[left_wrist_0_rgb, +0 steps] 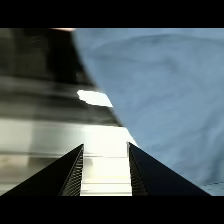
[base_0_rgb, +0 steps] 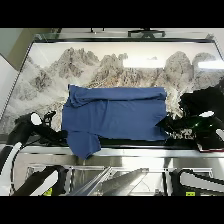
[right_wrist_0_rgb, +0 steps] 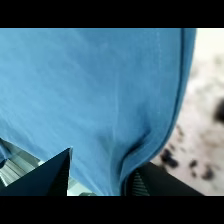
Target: Fold the shirts.
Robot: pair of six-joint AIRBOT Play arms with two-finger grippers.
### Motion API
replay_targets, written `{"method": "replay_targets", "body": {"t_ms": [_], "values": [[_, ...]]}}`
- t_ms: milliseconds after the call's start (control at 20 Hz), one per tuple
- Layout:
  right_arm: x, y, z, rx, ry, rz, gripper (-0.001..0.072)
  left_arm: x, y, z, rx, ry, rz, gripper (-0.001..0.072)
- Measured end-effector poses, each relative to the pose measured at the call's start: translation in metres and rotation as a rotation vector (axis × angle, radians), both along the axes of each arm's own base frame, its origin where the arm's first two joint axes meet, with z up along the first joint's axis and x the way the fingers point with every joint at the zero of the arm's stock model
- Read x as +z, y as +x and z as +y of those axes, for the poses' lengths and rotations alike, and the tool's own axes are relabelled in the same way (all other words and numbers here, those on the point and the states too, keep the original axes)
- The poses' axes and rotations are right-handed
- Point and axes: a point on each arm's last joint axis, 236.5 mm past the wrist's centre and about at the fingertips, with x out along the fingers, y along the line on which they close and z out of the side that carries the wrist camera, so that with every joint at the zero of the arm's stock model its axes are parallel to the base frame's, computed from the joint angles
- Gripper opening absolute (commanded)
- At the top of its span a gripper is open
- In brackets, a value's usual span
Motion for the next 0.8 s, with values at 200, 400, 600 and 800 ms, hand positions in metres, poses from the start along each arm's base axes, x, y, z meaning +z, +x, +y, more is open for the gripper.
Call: {"method": "replay_targets", "body": {"t_ms": [200,400,600,800], "values": [[0.002,0.003,0.002,-0.005,0.011,-0.010,0.0439,-0.017,-0.006,-0.010,-0.006,-0.054,0.086,0.0296],[0.004,0.003,0.004,-0.006,0.021,-0.010,0.0439,-0.024,-0.013,-0.026,0.001,-0.130,0.157,0.0296],[0.006,0.001,0.006,0.001,0.032,-0.006,0.0438,-0.025,-0.001,-0.048,0.033,-0.222,0.122,0.0295],[0.009,-0.001,0.008,0.008,0.049,0.001,0.0431,-0.027,0.020,-0.060,0.059,-0.273,0.034,0.0030]]}}
